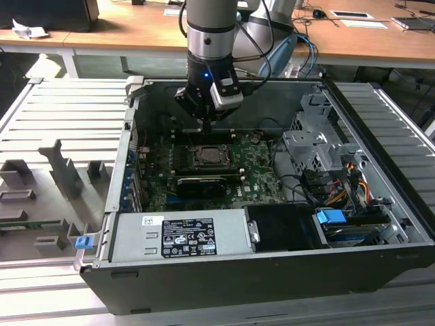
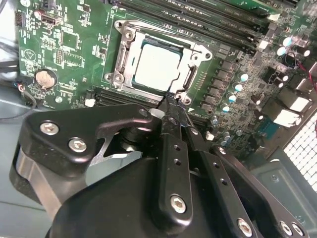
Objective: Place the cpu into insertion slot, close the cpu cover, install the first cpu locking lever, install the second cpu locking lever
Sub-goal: 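Install the first cpu locking lever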
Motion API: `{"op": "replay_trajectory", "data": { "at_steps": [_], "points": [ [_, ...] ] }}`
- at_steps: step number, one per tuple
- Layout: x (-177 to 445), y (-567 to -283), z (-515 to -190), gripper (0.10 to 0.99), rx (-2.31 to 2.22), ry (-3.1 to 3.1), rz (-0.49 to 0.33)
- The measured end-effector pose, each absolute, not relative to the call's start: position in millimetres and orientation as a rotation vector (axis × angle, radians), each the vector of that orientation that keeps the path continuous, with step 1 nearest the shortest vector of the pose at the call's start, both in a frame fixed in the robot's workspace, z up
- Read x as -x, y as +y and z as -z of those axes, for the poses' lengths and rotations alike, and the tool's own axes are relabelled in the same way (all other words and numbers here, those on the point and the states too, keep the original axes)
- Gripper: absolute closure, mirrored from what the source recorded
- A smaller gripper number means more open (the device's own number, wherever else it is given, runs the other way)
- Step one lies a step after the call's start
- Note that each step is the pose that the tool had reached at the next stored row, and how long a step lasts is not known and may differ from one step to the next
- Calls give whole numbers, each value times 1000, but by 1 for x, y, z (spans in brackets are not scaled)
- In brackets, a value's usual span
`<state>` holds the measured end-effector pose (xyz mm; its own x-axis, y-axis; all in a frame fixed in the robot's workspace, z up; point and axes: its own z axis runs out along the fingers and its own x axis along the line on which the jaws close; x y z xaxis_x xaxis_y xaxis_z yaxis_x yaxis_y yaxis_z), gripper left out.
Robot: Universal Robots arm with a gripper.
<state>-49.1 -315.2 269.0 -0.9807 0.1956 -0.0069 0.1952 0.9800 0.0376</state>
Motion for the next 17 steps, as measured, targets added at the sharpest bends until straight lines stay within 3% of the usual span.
{"op": "replay_trajectory", "data": {
  "at_steps": [17],
  "points": [
    [49, -315, -269, 980, -76, 3132, -59]
  ]
}}
